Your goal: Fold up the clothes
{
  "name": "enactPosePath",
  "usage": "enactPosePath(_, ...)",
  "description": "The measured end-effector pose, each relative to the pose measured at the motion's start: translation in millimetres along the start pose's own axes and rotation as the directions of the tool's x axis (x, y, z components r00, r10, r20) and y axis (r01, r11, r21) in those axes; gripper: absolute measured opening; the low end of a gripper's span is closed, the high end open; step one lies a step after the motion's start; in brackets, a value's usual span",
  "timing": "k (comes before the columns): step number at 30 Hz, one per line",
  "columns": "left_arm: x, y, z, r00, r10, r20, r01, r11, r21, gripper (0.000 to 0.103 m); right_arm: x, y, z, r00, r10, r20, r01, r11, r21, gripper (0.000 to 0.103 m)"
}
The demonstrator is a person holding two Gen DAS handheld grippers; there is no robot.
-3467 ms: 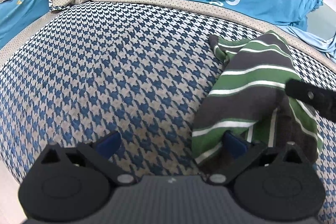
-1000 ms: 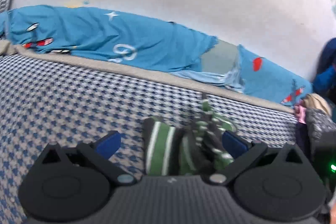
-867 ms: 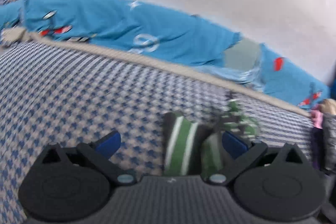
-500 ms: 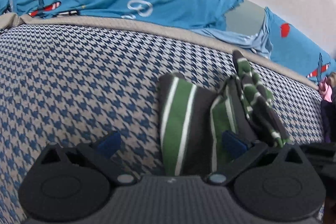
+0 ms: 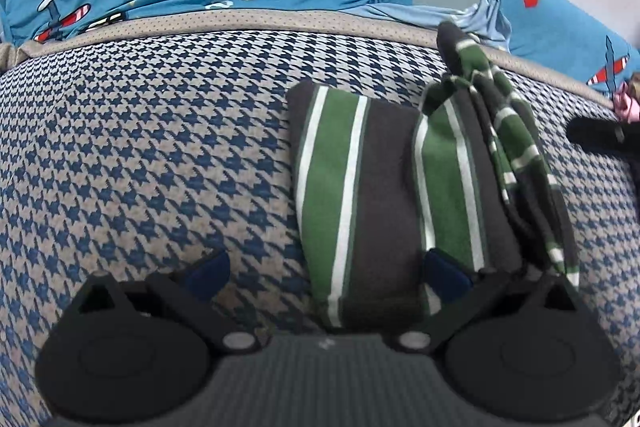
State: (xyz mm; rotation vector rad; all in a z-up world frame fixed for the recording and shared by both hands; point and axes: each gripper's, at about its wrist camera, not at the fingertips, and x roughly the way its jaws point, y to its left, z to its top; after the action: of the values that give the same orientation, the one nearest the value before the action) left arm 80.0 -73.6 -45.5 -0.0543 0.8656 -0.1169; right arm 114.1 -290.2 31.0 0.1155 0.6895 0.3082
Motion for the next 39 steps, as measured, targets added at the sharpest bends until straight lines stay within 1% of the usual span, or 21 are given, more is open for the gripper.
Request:
enactPosePath(2, 0.3, -2.3, -1.2, 1.0, 0.003, 0.003, -0.003, 1.0, 0.009, 0.103, 5.5, 3.8, 1.9, 1.0, 0.015, 0.003, -0.015, 1.0, 0.003, 0.03)
enactPosePath(7, 1.6, -3.2, -0.7, 1.0, 0.005, -0.002, -0.005, 1.0, 0.013, 0.103, 21.2, 13.5, 3.9, 0.999, 0.04, 0.005, -0.04, 0.999, 0.011, 0.039)
enactPosePath(11, 1.5, -3.9, -2.2, 1.0, 0.008, -0.004, -0.008, 1.0, 0.024, 0.103, 33.8, 21.5, 3.9, 0.999, 0.042, 0.007, -0.042, 0.999, 0.009, 0.041)
enactPosePath(13, 1.8, -4.7, -2.4, 1.0, 0.01, -0.005, -0.01, 0.999, 0.03, 0.103, 40.6, 25.6, 3.0, 1.0, 0.023, 0.006, -0.023, 1.0, -0.009, 0.041)
enactPosePath(14, 2.2, -4.9, -2.5, 1.0, 0.011, -0.005, -0.01, 0.999, 0.032, 0.103, 44.0, 27.4, 2.5, 1.0, 0.014, 0.007, -0.014, 1.0, -0.019, 0.039)
enactPosePath(15, 2.5, -5.0, -2.5, 1.0, 0.011, -0.006, -0.011, 0.999, 0.034, 0.103, 47.1, 29.1, 1.9, 1.0, 0.006, 0.007, -0.006, 1.0, -0.028, 0.035)
enactPosePath(16, 2.7, -4.9, -2.6, 1.0, 0.01, -0.007, -0.01, 0.999, 0.035, 0.103, 49.0, 30.4, 1.6, 1.0, 0.002, 0.008, -0.002, 0.999, -0.033, 0.023)
enactPosePath(17, 2.7, -4.2, -2.5, 1.0, 0.008, -0.008, -0.008, 0.999, 0.032, 0.103, 50.4, 31.5, 1.4, 1.0, -0.002, 0.01, 0.003, 0.999, -0.039, 0.015)
enactPosePath(19, 2.7, -3.2, -2.5, 1.0, 0.005, -0.01, -0.005, 1.0, 0.027, 0.103, 48.2, 32.3, 1.0, 1.0, -0.01, 0.024, 0.011, 0.999, -0.05, 0.01)
enactPosePath(21, 3.0, -2.8, -2.1, 1.0, 0.004, -0.012, -0.004, 1.0, 0.025, 0.103, 45.8, 32.9, 0.7, 0.999, -0.017, 0.039, 0.019, 0.998, -0.06, 0.008)
enactPosePath(25, 3.6, -3.3, -1.4, 1.0, 0.009, -0.014, -0.008, 1.0, 0.026, 0.103, 31.6, 27.6, 4.0, 0.998, -0.016, 0.066, 0.018, 0.999, -0.036, 0.007)
enactPosePath(30, 3.9, -6.1, -1.0, 1.0, 0.021, -0.014, -0.02, 0.999, 0.035, 0.103, 12.5, 17.4, 7.3, 0.995, -0.045, 0.091, 0.046, 0.999, -0.01, 0.007)
enactPosePath(35, 3.9, -5.3, -1.4, 1.0, 0.024, -0.02, -0.023, 0.999, 0.034, 0.103, -0.1, 3.9, 5.4, 0.991, -0.099, 0.086, 0.1, 0.995, -0.006, 0.007)
enactPosePath(39, 2.2, -0.7, -3.0, 0.999, 0.011, -0.03, -0.011, 1.0, 0.018, 0.103, -4.7, -7.7, 1.2, 0.988, -0.145, 0.056, 0.146, 0.989, -0.011, 0.007)
